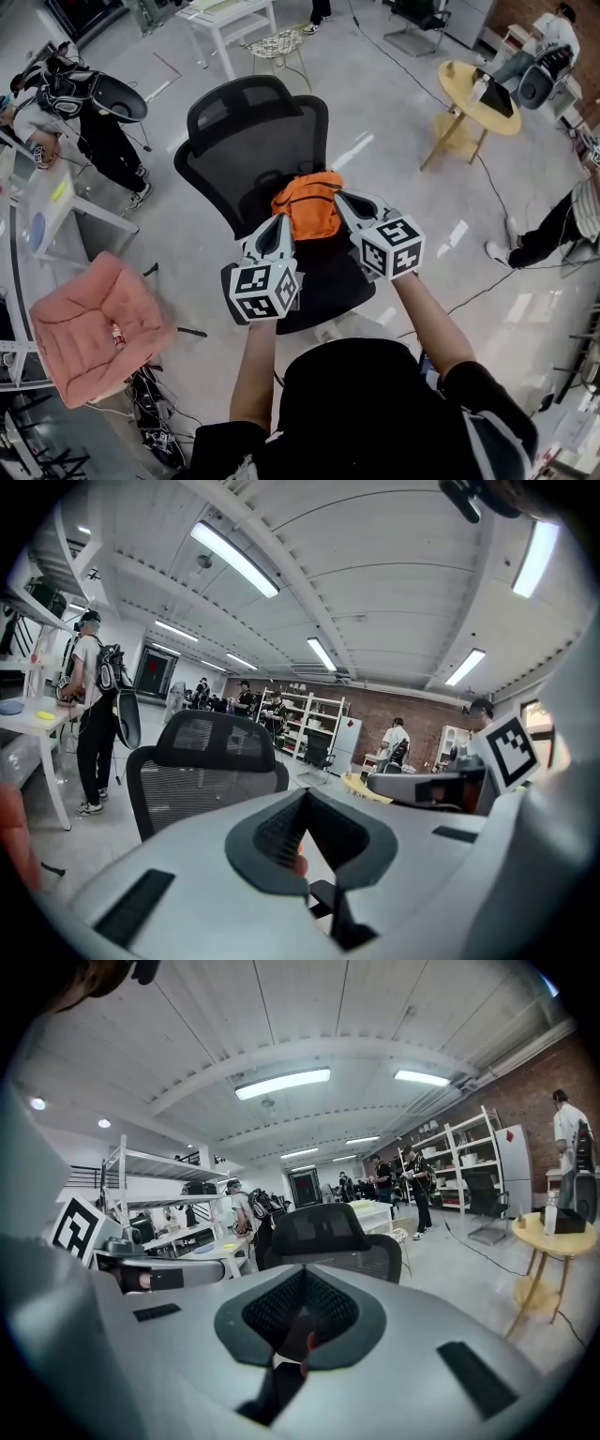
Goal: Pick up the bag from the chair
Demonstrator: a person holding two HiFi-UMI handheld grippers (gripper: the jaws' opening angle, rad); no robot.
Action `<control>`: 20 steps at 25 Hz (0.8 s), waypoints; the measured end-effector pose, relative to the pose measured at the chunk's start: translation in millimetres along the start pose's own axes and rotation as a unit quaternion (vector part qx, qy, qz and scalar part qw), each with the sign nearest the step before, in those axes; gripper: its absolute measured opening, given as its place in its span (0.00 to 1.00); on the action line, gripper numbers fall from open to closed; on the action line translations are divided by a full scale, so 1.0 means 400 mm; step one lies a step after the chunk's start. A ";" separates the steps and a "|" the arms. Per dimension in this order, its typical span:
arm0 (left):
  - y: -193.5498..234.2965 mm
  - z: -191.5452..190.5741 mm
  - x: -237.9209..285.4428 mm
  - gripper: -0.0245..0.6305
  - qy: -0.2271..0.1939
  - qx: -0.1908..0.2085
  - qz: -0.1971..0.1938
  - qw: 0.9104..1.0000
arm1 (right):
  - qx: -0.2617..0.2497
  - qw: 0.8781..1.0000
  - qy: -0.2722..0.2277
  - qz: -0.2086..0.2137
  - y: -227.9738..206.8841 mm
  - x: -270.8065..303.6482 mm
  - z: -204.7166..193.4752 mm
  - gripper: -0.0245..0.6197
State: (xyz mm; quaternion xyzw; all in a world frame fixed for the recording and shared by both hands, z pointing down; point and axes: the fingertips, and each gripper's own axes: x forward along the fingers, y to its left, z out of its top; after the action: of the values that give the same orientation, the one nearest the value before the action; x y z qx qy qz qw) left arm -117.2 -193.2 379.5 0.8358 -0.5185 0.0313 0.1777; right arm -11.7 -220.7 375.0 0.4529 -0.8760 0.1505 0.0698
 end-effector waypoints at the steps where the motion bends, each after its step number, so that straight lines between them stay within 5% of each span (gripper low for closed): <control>1: -0.002 0.003 0.013 0.05 0.001 0.001 0.000 1.000 | 0.001 1.000 0.001 0.001 -0.010 0.006 0.001 0.04; 20: 0.058 -0.085 0.273 0.05 0.059 -0.025 0.030 0.998 | 0.035 0.997 0.068 0.013 -0.237 0.175 -0.092 0.04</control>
State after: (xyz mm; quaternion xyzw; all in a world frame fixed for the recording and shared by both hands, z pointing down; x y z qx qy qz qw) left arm -82.8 -284.6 443.0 0.8120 -0.5323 0.0728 0.2279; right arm 24.4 -314.6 446.8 0.4320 -0.8693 0.2126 0.1116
